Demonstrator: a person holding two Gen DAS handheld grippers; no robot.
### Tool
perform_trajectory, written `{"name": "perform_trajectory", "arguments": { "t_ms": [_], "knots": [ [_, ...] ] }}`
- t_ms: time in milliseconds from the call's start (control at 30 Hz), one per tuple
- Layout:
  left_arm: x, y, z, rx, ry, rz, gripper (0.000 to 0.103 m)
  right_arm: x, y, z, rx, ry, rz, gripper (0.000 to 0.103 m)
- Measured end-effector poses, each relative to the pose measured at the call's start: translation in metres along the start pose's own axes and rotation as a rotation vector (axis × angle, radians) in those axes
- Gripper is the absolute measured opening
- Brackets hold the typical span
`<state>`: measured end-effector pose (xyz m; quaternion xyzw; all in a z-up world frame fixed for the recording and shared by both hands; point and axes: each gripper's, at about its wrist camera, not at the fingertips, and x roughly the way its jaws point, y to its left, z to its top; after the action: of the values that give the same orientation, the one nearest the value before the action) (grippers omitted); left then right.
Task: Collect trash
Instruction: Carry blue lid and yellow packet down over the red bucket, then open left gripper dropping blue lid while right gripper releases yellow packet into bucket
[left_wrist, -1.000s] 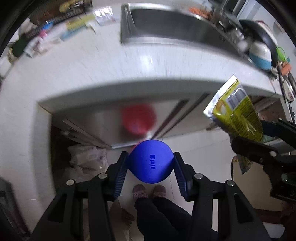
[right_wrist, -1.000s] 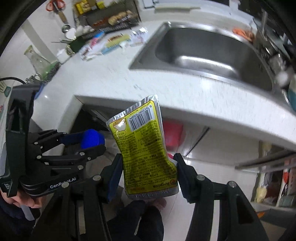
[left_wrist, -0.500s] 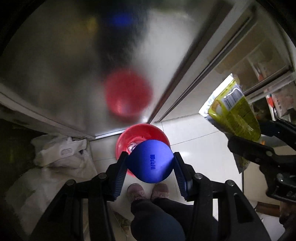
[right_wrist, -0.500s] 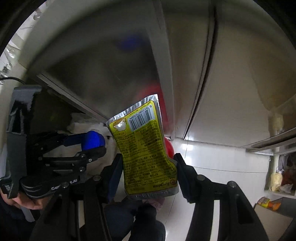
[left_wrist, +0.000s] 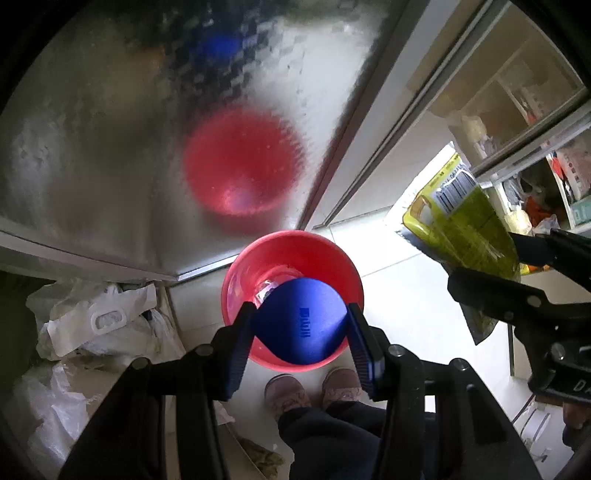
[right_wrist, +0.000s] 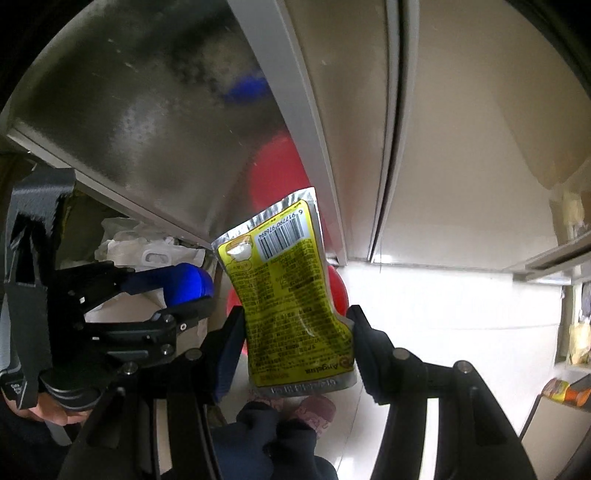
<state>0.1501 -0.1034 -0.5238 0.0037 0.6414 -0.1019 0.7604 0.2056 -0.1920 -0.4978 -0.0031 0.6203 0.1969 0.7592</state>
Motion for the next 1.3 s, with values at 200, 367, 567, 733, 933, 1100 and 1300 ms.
{"name": "perform_trajectory", "arguments": {
  "t_ms": [200, 367, 567, 733, 933, 1100, 1300],
  "knots": [
    [-0.006, 0.006, 0.001, -0.027, -0.038, -0.035, 0.067, -0.012, 0.004, -0.013, 0.003, -0.004, -0.011, 0.052],
    [-0.008, 0.004, 0.004, -0.012, -0.061, -0.041, 0.089, -0.006, 0.005, -0.012, 0.014, 0.002, -0.02, 0.053],
    [-0.007, 0.015, 0.0, -0.02, -0.065, -0.017, 0.103, 0.003, 0.013, -0.005, 0.004, 0.008, -0.021, 0.053],
    [-0.011, 0.033, -0.009, -0.053, -0.065, 0.018, 0.103, 0.015, 0.019, -0.004, -0.022, 0.034, -0.008, 0.053],
    [-0.007, 0.063, -0.028, -0.086, -0.034, 0.075, 0.103, 0.034, 0.033, 0.0, -0.068, 0.06, 0.014, 0.054],
    [-0.004, 0.082, -0.038, -0.123, -0.02, 0.092, 0.103, 0.053, 0.045, 0.0, -0.105, 0.079, 0.027, 0.059],
    [-0.005, 0.08, -0.044, -0.111, -0.003, 0.11, 0.103, 0.062, 0.049, -0.001, -0.118, 0.074, -0.01, 0.086]
  ]
}}
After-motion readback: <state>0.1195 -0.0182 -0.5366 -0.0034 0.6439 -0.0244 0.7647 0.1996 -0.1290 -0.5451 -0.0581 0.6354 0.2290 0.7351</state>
